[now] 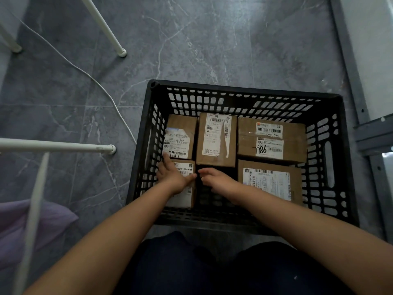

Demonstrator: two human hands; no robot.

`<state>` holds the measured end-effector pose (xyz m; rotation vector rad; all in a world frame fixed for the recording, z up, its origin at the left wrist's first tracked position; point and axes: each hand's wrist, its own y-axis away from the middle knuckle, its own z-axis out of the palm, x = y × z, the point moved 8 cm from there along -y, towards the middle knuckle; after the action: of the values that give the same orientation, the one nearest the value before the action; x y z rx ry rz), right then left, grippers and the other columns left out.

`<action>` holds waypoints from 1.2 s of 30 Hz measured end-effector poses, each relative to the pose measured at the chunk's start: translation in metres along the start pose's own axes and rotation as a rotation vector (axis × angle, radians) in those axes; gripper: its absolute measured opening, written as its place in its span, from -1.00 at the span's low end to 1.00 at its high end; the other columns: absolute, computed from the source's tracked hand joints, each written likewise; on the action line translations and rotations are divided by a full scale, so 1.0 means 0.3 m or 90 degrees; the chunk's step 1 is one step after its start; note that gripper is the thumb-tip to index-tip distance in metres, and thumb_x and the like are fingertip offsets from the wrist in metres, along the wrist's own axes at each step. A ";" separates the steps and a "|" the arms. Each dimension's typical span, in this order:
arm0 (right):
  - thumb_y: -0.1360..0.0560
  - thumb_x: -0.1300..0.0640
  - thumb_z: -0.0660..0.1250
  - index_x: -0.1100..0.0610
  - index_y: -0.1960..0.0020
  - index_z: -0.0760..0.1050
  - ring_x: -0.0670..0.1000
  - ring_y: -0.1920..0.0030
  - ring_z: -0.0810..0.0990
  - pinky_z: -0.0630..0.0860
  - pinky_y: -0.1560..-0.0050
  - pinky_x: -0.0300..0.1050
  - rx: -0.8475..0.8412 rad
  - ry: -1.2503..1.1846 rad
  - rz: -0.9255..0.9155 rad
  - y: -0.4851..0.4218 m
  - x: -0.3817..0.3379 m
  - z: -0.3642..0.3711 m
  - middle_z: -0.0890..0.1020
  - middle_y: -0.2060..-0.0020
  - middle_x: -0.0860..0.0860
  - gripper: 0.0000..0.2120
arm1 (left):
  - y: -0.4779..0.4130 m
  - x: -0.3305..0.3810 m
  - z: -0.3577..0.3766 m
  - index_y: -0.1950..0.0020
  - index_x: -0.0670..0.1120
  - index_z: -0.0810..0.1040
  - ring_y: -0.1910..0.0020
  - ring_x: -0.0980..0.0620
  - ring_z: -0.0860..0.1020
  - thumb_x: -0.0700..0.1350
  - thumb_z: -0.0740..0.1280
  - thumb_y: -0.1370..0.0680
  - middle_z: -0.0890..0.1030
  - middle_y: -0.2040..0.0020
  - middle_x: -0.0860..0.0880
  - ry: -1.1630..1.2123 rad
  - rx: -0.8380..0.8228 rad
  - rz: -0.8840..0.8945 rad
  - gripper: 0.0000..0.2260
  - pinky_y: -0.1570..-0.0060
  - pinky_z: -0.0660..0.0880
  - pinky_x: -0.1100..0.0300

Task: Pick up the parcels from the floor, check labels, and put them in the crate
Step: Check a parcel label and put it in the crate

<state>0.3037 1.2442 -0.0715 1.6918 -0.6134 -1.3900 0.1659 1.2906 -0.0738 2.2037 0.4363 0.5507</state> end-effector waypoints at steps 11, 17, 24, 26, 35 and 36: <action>-0.60 0.28 0.02 0.08 -0.48 0.18 0.04 -0.40 0.35 0.18 -0.47 0.00 -0.146 -0.169 0.077 0.019 0.008 0.101 0.40 -0.39 0.04 -0.54 | -0.034 -0.061 -0.062 -0.29 -0.20 0.45 -0.15 -0.17 0.55 -0.29 0.15 -0.57 0.57 -0.20 -0.20 0.328 -0.019 -0.114 -0.70 -0.17 0.50 0.00; -0.59 0.29 0.02 0.08 -0.50 0.14 0.04 -0.42 0.32 0.14 -0.49 0.02 -0.153 -0.225 0.099 0.001 0.040 0.099 0.38 -0.41 0.03 -0.51 | -0.016 -0.050 -0.055 -0.29 -0.17 0.43 -0.06 -0.16 0.59 -0.24 0.09 -0.58 0.60 -0.13 -0.19 0.402 -0.017 -0.130 -0.70 -0.05 0.55 0.01; -0.60 0.14 0.11 0.03 -0.27 0.42 0.06 -0.30 0.45 0.28 -0.41 0.03 -0.102 -0.112 0.098 0.031 -0.025 0.039 0.48 -0.29 0.01 -0.73 | 0.044 0.029 -0.091 -0.25 -0.18 0.46 0.00 -0.12 0.59 -0.26 0.19 -0.53 0.62 0.01 -0.15 0.375 -0.074 -0.081 -0.71 -0.05 0.54 0.04; -0.60 0.09 0.11 0.05 -0.36 0.35 0.07 -0.28 0.47 0.31 -0.37 0.02 -0.070 -0.124 0.083 0.046 -0.058 -0.007 0.46 -0.32 0.01 -0.67 | 0.076 0.076 -0.115 -0.26 -0.16 0.45 0.00 -0.10 0.60 -0.20 0.23 -0.54 0.62 -0.03 -0.15 0.379 -0.102 -0.052 -0.71 0.01 0.54 0.07; -0.60 0.12 0.16 0.03 -0.29 0.41 -0.02 -0.12 0.60 0.48 -0.26 -0.05 0.136 -0.190 -0.185 0.252 -0.300 -0.282 0.58 -0.17 -0.02 -0.73 | 0.256 0.380 -0.252 -0.41 0.00 0.36 -0.21 0.14 0.48 -0.03 0.30 -0.57 0.51 -0.27 0.07 0.367 -0.139 0.267 -0.59 -0.02 0.40 0.32; -0.60 0.11 0.16 0.01 -0.28 0.41 -0.06 -0.11 0.60 0.49 -0.24 -0.08 0.169 -0.166 -0.210 0.298 -0.329 -0.307 0.59 -0.16 -0.05 -0.73 | 0.281 0.407 -0.274 -0.39 0.01 0.38 -0.19 0.18 0.48 -0.05 0.30 -0.57 0.52 -0.24 0.10 0.363 -0.119 0.296 -0.61 0.02 0.39 0.37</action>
<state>0.3777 1.3031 0.0600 1.8982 -0.7111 -1.8522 0.2369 1.3483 0.0689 1.9419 0.1414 1.4265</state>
